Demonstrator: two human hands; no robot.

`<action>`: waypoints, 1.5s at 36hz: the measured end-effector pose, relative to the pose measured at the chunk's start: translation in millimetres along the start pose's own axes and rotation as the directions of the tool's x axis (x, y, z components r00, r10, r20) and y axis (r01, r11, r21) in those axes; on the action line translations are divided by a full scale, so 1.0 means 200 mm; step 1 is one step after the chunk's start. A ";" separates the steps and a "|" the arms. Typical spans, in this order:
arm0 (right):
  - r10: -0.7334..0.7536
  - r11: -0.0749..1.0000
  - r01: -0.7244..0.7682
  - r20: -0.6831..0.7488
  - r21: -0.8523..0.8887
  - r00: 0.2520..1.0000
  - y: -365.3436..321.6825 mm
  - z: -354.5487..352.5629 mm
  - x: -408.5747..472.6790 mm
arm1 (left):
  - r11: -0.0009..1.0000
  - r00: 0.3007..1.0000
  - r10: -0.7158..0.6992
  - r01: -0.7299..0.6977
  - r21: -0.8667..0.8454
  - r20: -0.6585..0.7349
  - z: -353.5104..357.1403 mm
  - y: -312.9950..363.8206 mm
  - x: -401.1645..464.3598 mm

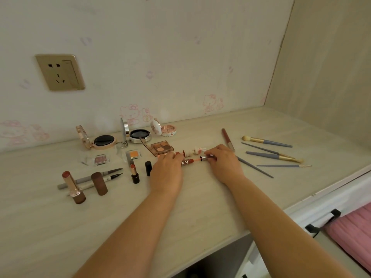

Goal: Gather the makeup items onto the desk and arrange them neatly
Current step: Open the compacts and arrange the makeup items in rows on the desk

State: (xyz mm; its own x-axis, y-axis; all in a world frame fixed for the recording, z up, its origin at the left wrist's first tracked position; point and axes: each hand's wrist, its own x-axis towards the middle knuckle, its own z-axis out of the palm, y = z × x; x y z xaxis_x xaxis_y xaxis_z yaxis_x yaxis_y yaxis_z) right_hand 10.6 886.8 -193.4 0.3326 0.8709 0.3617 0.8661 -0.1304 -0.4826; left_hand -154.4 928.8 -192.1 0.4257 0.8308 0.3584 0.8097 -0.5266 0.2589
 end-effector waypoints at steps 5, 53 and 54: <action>0.005 1.000 -0.005 0.006 -0.011 1.000 -0.01 -0.01 0.00 | 0.999 0.999 0.043 -0.043 -0.012 -0.014 0.00 0.01 0.01; 0.160 0.639 -0.140 0.047 0.756 0.986 -0.57 -0.05 -0.41 | 0.921 0.847 0.389 -0.358 0.154 -0.361 -0.42 -0.21 -0.44; 0.150 0.609 -0.150 0.073 0.779 0.986 -0.61 -0.02 -0.42 | 0.935 0.870 0.354 -0.334 0.118 -0.343 -0.43 -0.23 -0.47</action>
State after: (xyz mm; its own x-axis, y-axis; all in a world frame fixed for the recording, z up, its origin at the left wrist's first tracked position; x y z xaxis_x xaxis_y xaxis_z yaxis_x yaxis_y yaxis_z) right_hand -120.7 828.0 -161.3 0.4304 0.8738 0.2263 0.1871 0.1589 -0.9694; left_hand -267.1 859.6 -159.9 0.5189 0.4745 0.7111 0.6626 -0.7488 0.0162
